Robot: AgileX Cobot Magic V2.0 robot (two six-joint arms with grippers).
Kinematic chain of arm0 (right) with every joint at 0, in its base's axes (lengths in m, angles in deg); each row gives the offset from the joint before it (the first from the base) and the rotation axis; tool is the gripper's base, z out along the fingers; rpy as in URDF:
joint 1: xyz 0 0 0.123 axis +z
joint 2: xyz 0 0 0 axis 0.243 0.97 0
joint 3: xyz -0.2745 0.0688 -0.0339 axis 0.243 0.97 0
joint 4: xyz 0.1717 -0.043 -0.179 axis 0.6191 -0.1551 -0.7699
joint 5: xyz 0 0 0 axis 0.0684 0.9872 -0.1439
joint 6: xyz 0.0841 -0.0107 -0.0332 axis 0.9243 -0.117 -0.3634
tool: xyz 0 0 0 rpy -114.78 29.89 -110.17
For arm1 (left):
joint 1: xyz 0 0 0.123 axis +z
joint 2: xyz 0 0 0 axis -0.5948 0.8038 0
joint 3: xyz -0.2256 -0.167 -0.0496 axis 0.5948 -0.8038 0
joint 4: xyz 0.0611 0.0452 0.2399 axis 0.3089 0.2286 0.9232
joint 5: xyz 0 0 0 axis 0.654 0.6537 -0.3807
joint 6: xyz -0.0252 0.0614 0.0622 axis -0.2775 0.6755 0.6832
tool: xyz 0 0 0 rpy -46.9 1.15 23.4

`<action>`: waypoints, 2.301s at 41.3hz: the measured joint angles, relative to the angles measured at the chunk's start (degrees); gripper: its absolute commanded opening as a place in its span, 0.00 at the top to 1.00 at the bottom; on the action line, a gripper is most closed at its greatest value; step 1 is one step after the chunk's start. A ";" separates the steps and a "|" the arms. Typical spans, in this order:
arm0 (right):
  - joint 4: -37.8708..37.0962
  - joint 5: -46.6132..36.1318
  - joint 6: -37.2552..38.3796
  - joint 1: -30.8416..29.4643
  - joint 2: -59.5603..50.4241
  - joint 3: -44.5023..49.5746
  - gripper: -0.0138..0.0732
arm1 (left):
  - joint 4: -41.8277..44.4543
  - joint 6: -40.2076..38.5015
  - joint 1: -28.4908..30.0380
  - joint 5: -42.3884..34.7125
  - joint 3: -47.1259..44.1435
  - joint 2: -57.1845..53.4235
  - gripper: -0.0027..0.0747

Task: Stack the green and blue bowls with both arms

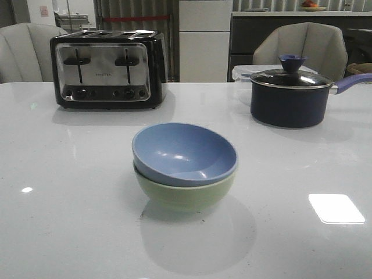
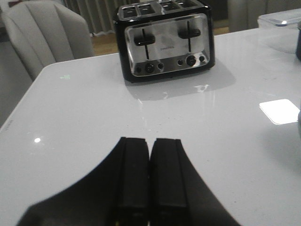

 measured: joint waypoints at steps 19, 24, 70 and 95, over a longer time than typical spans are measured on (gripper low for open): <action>0.00 0.00 0.00 0.00 0.00 0.00 0.81 | -3.66 0.00 3.52 -14.91 -11.67 -6.55 0.84; 0.00 0.00 0.00 0.00 0.00 0.00 0.81 | -3.85 0.00 3.52 -16.38 -11.67 -6.55 0.85; 0.11 -0.74 0.00 -3.81 -5.12 0.79 0.81 | -4.02 -0.10 3.52 -16.90 -11.67 -6.55 0.85; 1.60 -32.81 0.00 -21.55 -40.92 33.71 0.81 | -4.02 -0.10 3.52 -16.90 -11.67 -6.55 0.85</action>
